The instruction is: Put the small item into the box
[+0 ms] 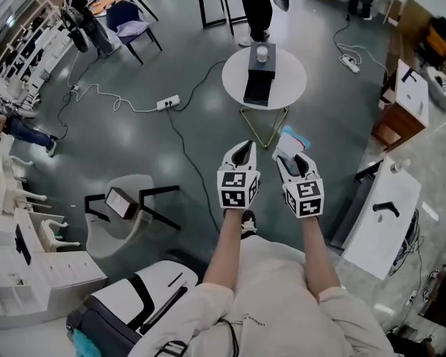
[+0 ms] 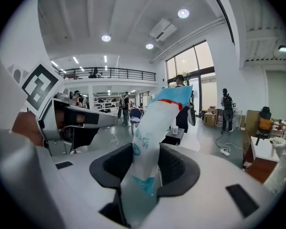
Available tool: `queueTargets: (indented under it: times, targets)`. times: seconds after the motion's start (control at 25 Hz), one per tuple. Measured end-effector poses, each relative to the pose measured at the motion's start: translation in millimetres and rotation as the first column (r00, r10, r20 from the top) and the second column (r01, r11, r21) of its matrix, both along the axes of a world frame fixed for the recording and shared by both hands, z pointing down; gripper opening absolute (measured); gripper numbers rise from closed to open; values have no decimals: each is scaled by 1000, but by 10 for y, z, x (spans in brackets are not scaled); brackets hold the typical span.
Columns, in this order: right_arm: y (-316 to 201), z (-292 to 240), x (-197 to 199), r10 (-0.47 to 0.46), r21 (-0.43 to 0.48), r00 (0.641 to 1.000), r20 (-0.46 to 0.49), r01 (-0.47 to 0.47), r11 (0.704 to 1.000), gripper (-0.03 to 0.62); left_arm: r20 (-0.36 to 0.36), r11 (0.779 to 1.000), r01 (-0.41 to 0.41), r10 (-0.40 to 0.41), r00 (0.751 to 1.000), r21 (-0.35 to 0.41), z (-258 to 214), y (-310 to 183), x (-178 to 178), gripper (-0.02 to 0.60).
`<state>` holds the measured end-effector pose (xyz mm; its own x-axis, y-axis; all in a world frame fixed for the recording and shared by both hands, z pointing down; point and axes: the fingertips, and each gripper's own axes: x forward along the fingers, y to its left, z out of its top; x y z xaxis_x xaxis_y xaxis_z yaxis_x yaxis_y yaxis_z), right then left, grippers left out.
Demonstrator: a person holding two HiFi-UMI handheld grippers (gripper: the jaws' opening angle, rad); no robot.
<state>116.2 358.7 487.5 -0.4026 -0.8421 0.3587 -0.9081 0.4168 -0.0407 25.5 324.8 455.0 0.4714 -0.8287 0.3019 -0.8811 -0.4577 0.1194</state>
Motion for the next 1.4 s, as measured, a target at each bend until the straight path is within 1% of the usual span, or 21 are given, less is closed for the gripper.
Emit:
queueTargets:
  times: [0.08, 0.24, 0.4, 0.48, 0.6, 0.68, 0.8, 0.96, 1.08, 1.16, 1.28, 1.4]
  targets:
    - [-131, 18, -25, 5, 0, 1000, -6, -5, 1000, 184, -11, 1000, -7, 7, 1000, 6, 6, -140, -22, 21]
    - [-340, 68, -124, -2, -18, 1000, -6, 2, 1000, 184, 0, 1000, -23, 23, 1000, -8, 78, -344, -86, 21]
    - [-576, 0, -368, -33, 18, 999, 36, 32, 999, 184, 6, 999, -32, 32, 999, 0, 66, -580, -272, 21]
    - [-686, -16, -459, -23, 40, 998, 60, 20, 999, 184, 9, 999, -38, 38, 999, -4, 97, -671, -402, 21]
    - [-835, 11, -562, 11, 51, 997, 74, -15, 999, 184, -23, 1000, -23, 22, 999, -7, 155, -790, -661, 21]
    - [-917, 69, -616, 38, 46, 996, 78, -42, 998, 184, -36, 999, -27, 27, 999, -17, 228, -841, -813, 21]
    - [-994, 178, -692, 71, 27, 994, 81, -74, 997, 184, -35, 999, -37, 35, 999, -37, 355, -884, -1020, 21]
    - [-1085, 285, -784, 70, -1, 996, 62, -70, 998, 184, -36, 998, -31, 29, 999, -58, 433, -981, -1222, 21]
    - [-1096, 377, -868, 45, -17, 998, 44, -45, 999, 184, -51, 998, -19, 16, 999, -54, 423, -1049, -1315, 21]
    - [-1135, 429, -884, 42, -28, 998, 48, -41, 999, 184, -52, 998, -17, 14, 999, -53, 413, -1092, -1332, 21]
    - [-1291, 469, -850, 50, -35, 997, 61, -48, 998, 184, -19, 997, -29, 28, 999, -65, 463, -1179, -1300, 21]
    - [-1520, 474, -839, 48, -21, 997, 56, -47, 999, 184, 14, 997, -30, 31, 999, -65, 481, -1364, -1292, 21]
